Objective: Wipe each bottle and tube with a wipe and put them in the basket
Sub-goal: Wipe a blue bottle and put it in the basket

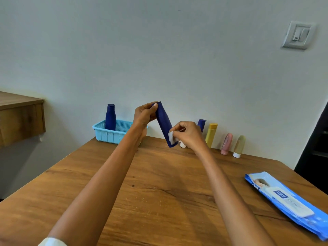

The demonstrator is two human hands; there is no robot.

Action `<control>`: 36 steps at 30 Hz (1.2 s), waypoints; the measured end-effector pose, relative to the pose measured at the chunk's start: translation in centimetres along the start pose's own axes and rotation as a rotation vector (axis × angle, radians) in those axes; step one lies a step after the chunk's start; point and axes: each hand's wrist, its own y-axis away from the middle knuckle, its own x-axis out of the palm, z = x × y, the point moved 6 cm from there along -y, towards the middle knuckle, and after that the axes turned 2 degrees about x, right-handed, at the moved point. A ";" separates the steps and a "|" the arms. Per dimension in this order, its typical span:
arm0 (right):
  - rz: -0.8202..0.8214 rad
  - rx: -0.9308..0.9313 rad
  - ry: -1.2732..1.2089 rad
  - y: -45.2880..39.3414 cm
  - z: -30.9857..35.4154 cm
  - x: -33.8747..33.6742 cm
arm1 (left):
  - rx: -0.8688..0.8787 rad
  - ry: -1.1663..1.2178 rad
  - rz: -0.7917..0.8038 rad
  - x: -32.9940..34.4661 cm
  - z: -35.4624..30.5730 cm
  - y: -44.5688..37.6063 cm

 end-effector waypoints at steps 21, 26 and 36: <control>0.091 0.063 0.063 0.5 -1.6 0.3 | -0.053 -0.040 -0.025 -0.1 1.3 0.1; 0.087 0.008 0.073 0.6 -0.7 0.4 | -0.062 -0.089 -0.107 0.1 1.1 0.0; -0.412 -0.198 -0.020 0.9 1.1 -2.8 | -0.159 -0.161 0.236 4.3 2.6 2.1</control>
